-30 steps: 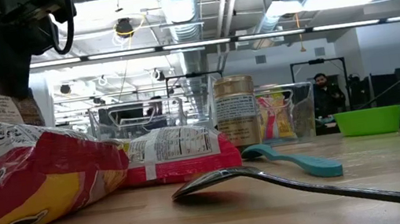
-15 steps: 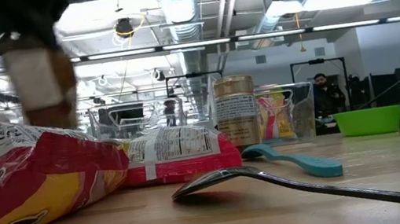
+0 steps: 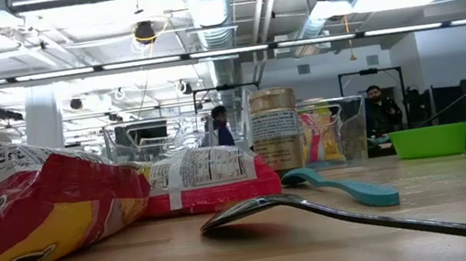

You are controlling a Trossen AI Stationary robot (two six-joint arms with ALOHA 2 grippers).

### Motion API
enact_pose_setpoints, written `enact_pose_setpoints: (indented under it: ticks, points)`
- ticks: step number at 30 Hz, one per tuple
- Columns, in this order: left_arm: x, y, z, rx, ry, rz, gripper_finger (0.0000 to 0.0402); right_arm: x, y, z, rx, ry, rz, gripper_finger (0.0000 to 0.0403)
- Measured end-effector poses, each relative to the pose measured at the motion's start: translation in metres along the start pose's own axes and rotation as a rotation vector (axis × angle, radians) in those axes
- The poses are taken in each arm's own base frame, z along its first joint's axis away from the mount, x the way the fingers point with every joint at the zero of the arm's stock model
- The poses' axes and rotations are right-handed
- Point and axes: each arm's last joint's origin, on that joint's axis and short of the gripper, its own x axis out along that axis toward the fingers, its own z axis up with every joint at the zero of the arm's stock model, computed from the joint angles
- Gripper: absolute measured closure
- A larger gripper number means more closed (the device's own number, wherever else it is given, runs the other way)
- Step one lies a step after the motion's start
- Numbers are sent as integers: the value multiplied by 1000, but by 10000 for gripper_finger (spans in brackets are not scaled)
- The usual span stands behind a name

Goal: Pick & Place Food Item
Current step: Put the orange seasoning pack into the left transparent bin

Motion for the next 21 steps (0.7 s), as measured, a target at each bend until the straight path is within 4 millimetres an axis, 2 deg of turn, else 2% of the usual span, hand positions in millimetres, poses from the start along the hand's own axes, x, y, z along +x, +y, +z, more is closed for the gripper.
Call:
enact_pose_setpoints:
  ticks: [5,11,21]
  points:
    - [-7,-5,22,222,-206,18,401,0,0,0,1,0,0,403]
    - [-6,-1,36,426,-323,128,401,0,0,0,8,1,1,403]
    - [5,32,50,505,-349,362,401,0,0,0,8,6,6,403]
